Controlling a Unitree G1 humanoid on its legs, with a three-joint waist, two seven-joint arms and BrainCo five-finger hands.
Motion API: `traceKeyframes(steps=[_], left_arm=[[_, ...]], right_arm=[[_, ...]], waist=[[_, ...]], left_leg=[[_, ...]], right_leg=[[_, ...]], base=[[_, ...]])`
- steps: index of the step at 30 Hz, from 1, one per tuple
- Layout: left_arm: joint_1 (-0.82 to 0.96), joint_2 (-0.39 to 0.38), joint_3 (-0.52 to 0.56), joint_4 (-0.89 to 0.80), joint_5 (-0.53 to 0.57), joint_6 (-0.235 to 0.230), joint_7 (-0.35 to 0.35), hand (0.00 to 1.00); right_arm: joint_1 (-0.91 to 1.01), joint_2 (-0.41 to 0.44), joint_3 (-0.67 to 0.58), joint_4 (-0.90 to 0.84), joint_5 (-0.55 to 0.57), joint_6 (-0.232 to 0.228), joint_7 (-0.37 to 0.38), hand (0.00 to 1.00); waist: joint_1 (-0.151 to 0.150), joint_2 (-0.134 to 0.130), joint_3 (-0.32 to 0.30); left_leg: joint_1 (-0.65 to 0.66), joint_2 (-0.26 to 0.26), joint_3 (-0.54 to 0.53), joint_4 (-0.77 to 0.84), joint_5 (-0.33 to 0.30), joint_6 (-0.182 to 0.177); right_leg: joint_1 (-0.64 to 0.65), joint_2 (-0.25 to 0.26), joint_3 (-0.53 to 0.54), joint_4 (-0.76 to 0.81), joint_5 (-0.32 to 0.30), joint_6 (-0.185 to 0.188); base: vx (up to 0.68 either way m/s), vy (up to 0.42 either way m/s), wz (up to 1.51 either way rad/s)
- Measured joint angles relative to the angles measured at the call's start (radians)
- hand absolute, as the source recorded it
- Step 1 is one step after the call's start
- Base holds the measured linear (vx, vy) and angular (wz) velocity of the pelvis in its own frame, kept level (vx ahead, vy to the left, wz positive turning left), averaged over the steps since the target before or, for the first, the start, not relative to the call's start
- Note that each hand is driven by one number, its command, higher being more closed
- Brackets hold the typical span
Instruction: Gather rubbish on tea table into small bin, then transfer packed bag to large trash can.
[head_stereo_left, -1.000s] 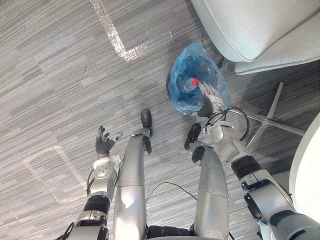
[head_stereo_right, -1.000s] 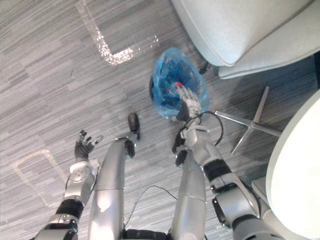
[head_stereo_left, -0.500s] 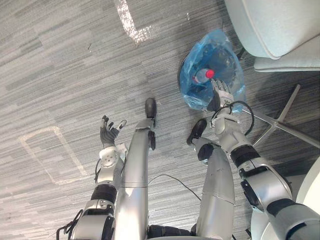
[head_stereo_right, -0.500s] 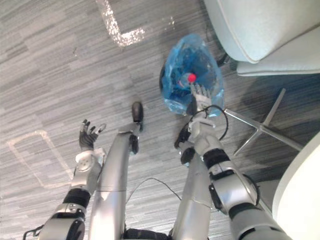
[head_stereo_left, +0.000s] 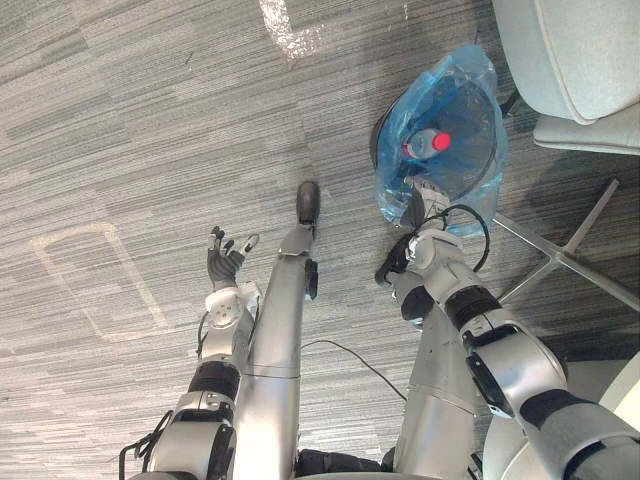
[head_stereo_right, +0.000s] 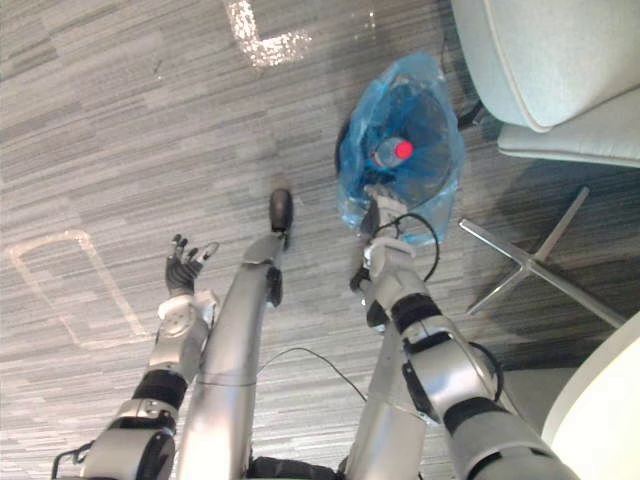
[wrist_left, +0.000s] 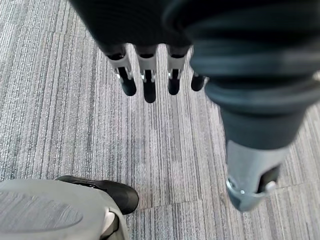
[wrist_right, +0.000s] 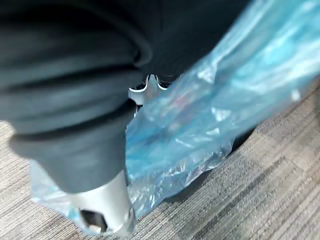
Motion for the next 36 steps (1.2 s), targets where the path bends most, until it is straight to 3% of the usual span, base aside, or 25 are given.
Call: traceKeyframes(steps=[10,16,22,30,32,36], left_arm=[[-0.015,-0.038,0.012,0.009,0.000,0.001,-0.001,0.00],[-0.013,-0.052,0.019,0.008,0.002,0.009,-0.003,0.00],[0.062,-0.069,0.006,-0.020,0.041,0.034,-0.011,0.00],[0.204,-0.066,-0.030,-0.047,0.081,0.052,-0.054,0.00],[0.240,-0.058,-0.044,-0.053,0.084,0.054,-0.061,0.00],[0.318,-0.001,-0.123,-0.051,0.112,0.072,-0.085,0.00]], right_arm=[[0.004,0.007,-0.016,-0.028,0.082,-0.029,-0.008,1.00],[0.064,0.011,-0.037,-0.185,0.119,-0.033,-0.017,1.00],[0.200,0.077,-0.045,-0.401,0.142,-0.043,-0.019,1.00],[0.439,0.138,-0.055,-0.610,0.163,-0.057,0.009,1.00],[0.489,0.150,-0.055,-0.644,0.186,-0.065,0.020,1.00],[0.570,0.187,-0.041,-0.645,0.214,-0.096,0.058,1.00]], waist=[[0.011,0.011,-0.006],[0.011,0.011,-0.006],[-0.005,0.008,-0.009],[-0.023,0.001,-0.024],[-0.028,-0.010,-0.037],[-0.035,-0.058,-0.079]], left_leg=[[0.030,0.005,-0.001,-0.003,-0.003,-0.003],[0.060,0.015,0.000,-0.001,0.002,0.003],[0.232,0.032,0.011,-0.008,-0.036,-0.012],[0.483,0.031,0.030,-0.106,-0.039,-0.017],[0.553,0.031,0.031,-0.150,-0.035,-0.024],[0.695,0.027,0.031,-0.266,0.000,-0.040]], right_leg=[[0.022,0.004,0.002,0.007,-0.003,-0.007],[0.060,0.014,-0.003,-0.001,-0.002,-0.010],[0.240,0.033,-0.001,-0.046,-0.004,-0.008],[0.491,0.043,-0.016,-0.153,-0.003,-0.002],[0.566,0.050,-0.027,-0.200,0.002,0.002],[0.705,0.072,-0.037,-0.316,0.024,0.008]], base=[[-0.03,-0.010,-0.01],[-0.01,-0.011,-0.02],[-0.01,-0.038,-0.11],[0.05,-0.061,-0.01],[0.07,-0.057,0.05],[0.12,-0.062,0.04]])
